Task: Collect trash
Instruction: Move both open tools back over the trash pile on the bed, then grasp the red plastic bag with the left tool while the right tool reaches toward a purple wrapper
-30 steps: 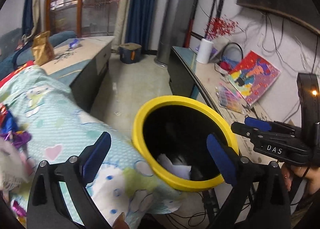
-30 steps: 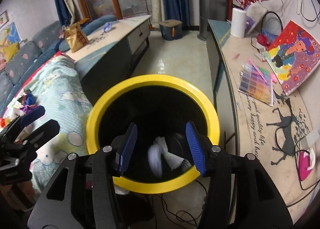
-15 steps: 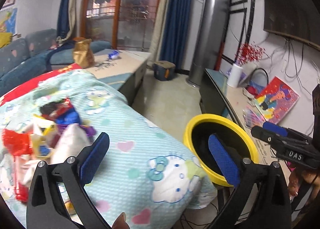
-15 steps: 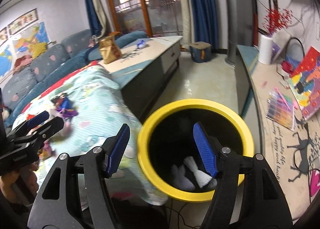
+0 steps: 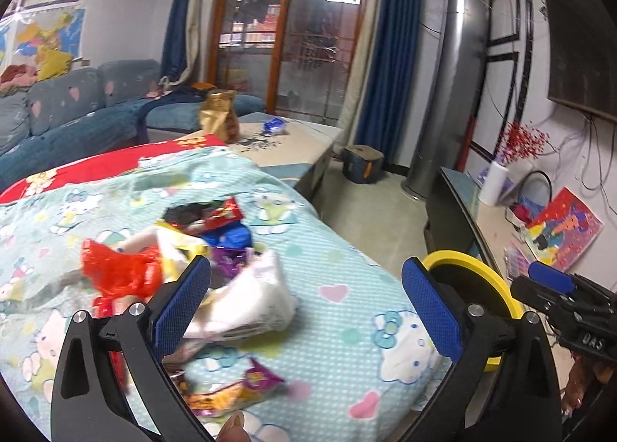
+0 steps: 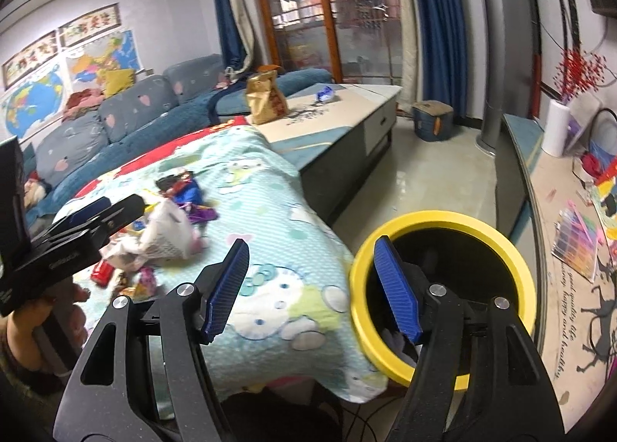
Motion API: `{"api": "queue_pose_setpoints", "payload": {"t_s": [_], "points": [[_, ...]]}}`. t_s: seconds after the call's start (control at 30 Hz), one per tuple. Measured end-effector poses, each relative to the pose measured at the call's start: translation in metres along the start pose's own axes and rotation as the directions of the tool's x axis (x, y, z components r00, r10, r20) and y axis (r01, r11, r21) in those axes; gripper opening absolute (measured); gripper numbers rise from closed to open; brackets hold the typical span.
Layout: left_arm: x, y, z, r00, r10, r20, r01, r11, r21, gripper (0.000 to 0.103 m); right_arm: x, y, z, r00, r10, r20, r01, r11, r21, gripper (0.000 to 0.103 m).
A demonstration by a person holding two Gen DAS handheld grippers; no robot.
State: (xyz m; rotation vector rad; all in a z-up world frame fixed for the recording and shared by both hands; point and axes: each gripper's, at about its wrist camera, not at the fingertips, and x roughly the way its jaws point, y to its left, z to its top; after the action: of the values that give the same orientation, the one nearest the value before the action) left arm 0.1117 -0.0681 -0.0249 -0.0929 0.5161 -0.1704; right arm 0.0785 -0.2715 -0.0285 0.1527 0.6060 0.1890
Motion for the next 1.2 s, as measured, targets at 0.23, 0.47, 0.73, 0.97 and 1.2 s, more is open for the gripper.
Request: {"api": "queue_pose_setpoints", "payload": {"t_s": [0.23,0.47,0.73,0.97,1.2], "points": [[-0.011,0.033,0.005,0.998,0.054,0.021,-0.053,0.997,-0.054,0.097,0.006,0.034,0.001,0.997,0.072,-0.013,-0.073,0.996,-0.058,0.063],[-0.020,0.061,0.005,0.994,0.103,0.028,-0.100,0.990,-0.099,0.097,0.016,0.076,-0.003,0.987,0.153,-0.048,-0.158,0.982,-0.107,0.063],[-0.025,0.090,0.005,0.987,0.159,0.026,-0.154,0.978,-0.139,0.097,0.028,0.112,-0.010,0.970,0.221,-0.104,-0.234,0.963,-0.135,0.063],[-0.027,0.118,0.002,0.979,0.202,0.013,-0.196,0.962,-0.189,0.097,0.044,0.130,-0.019,0.956,0.245,-0.160,-0.267,0.954,-0.135,0.063],[-0.022,0.145,-0.004,0.974,0.227,-0.023,-0.227,0.947,-0.226,0.097,0.073,0.138,-0.028,0.942,0.242,-0.231,-0.268,0.959,-0.089,0.063]]}}
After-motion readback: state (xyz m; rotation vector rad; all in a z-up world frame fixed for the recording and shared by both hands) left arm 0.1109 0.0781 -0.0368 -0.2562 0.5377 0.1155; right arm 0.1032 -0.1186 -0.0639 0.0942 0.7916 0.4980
